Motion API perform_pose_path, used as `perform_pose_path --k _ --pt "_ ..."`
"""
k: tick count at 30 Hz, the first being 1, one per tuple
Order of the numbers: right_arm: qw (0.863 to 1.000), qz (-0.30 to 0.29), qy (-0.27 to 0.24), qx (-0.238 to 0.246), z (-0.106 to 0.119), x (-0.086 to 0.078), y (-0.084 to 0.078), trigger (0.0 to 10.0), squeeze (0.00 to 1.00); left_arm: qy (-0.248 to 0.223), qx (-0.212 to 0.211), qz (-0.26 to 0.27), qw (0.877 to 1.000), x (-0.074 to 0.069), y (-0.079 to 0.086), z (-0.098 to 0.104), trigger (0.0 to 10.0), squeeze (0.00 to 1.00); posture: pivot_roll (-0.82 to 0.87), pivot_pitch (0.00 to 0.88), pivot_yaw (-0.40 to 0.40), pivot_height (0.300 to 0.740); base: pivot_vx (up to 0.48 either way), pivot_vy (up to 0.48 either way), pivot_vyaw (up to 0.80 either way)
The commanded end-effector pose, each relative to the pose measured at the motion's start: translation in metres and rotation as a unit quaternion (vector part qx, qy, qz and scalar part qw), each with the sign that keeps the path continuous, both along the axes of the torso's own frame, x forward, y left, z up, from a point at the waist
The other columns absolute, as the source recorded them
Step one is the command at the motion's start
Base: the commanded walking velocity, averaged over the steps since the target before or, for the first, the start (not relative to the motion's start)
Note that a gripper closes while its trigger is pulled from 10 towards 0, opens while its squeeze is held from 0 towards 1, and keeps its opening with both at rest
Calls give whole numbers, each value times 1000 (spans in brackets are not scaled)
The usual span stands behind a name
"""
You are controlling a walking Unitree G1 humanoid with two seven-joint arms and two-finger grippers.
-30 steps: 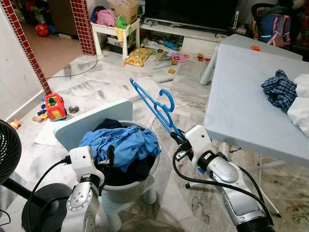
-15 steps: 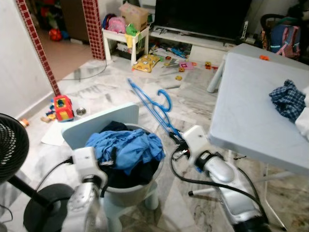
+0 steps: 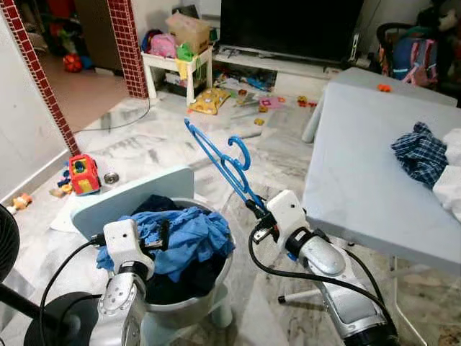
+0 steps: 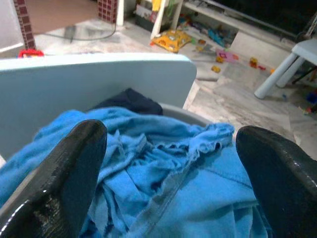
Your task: Hang hanger
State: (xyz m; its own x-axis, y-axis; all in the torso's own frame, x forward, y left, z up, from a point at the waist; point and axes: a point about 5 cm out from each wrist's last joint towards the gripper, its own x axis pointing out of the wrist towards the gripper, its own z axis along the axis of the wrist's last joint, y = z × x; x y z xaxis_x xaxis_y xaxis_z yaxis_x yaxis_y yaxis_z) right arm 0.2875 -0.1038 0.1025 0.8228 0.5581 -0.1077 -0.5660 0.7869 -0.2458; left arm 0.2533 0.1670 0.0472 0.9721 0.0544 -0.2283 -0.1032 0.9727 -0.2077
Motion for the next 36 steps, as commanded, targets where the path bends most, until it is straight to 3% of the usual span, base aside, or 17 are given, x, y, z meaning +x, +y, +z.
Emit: perform_pose_path --k 1,14,21,26,27,28,30,31,36 --pt "1000 2 -16 2 7 2 -2 10000 0 28 4 -5 1000 0 -4 -7 10000 0 -83 0 -38 740 0 0 456" --pt "1000 3 -14 2 7 2 -1 10000 0 110 -23 -32 993 1 -7 -24 10000 0 -87 0 -41 740 0 0 229" --pt "1000 2 -16 -4 9 -1 -4 10000 0 150 -43 -42 987 7 5 -37 10000 0 -108 13 -48 740 0 0 0" --pt "1000 9 -19 -13 11 -3 -5 10000 0 148 -60 -35 987 12 10 -36 10000 0 -126 27 -51 740 0 0 0" --pt "1000 9 -19 -14 11 -4 -7 10000 0 160 -58 -45 984 13 10 -39 7804 0 -133 30 -51 740 0 0 0" --pt "1000 9 -19 -14 11 -4 -7 10000 0 160 -58 -45 984 13 10 -39 7804 0 -133 30 -51 740 0 0 0" --pt "1000 7 -19 -16 12 -5 -9 10000 0 157 -67 -63 983 16 8 -41 392 0 -143 32 -50 740 0 0 0" --pt "1000 7 -19 -17 12 -5 -9 10000 0 151 -73 -68 983 17 7 -40 0 0 -144 31 -49 740 0 0 0" --pt "1000 9 -22 -19 15 -4 -8 10000 0 159 -95 -91 979 24 2 -40 0 0 -154 19 -51 740 0 0 0"
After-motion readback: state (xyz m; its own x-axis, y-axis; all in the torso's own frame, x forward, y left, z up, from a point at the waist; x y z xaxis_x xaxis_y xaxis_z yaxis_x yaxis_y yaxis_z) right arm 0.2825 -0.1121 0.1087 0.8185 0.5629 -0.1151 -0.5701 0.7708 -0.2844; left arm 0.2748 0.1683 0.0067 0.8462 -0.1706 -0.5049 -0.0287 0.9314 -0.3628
